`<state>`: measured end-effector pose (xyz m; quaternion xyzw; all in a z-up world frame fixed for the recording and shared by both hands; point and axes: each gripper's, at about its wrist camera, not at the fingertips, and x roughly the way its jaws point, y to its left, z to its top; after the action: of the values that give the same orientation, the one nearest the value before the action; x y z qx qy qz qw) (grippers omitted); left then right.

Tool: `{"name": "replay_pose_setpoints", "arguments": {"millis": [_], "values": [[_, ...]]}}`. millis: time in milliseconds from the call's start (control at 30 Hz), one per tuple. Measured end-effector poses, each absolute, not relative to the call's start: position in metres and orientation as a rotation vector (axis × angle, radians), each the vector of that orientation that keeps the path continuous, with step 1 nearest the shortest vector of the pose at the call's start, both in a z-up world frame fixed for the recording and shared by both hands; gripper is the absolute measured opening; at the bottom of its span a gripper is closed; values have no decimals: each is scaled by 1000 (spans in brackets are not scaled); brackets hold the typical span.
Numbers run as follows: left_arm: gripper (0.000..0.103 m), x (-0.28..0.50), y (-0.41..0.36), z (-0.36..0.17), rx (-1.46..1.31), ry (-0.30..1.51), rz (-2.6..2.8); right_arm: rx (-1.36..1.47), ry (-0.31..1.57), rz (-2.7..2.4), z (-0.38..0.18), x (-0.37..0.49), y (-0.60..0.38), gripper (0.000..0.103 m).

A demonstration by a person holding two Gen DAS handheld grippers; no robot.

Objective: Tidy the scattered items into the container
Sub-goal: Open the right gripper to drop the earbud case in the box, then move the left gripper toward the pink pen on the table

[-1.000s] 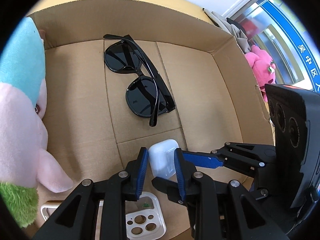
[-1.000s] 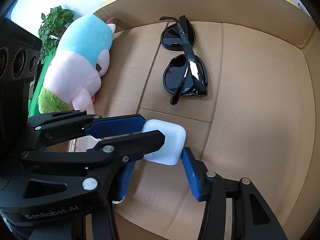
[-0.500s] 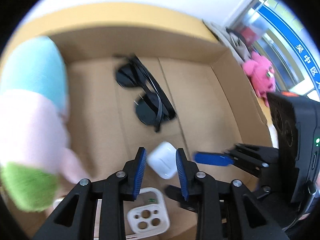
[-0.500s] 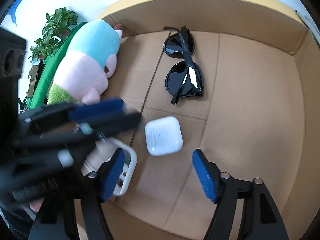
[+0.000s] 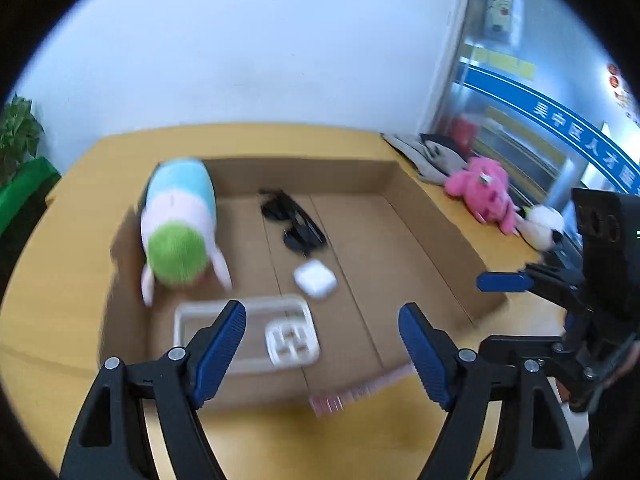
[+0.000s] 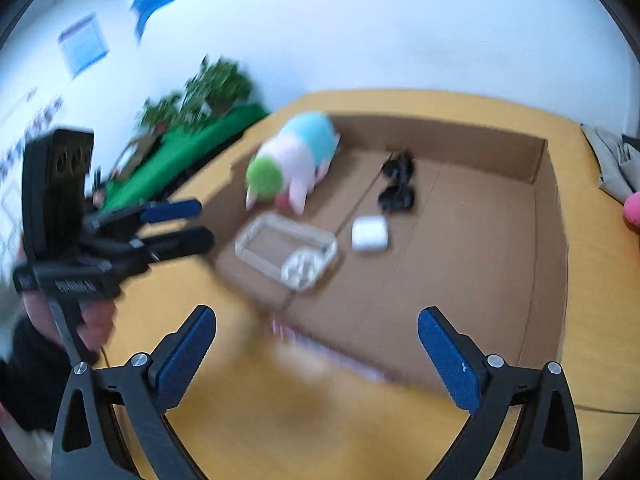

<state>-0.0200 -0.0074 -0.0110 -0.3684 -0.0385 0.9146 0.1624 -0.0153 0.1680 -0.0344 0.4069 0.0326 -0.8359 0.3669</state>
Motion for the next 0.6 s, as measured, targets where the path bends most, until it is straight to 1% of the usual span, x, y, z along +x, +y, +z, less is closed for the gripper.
{"name": "replay_pose_setpoints", "arguments": {"millis": [33,100,300,533,600], "values": [[79,-10,-5,-19,-1059,-103,2600,1058,112,-2120,-46,-6,170,102],[79,6,-2,-36,-1083,-97,2582,1083,100,-2077,-68,2,173,102],[79,27,-5,-73,-1144,-208,2488,1188,3,-2116,-120,3,194,102],[79,15,-8,-101,-1168,-274,2409,1190,-49,-2212,-127,-8,204,102],[79,11,-6,-106,-1166,-288,2391,1189,-23,-2218,-130,-11,196,102]]}}
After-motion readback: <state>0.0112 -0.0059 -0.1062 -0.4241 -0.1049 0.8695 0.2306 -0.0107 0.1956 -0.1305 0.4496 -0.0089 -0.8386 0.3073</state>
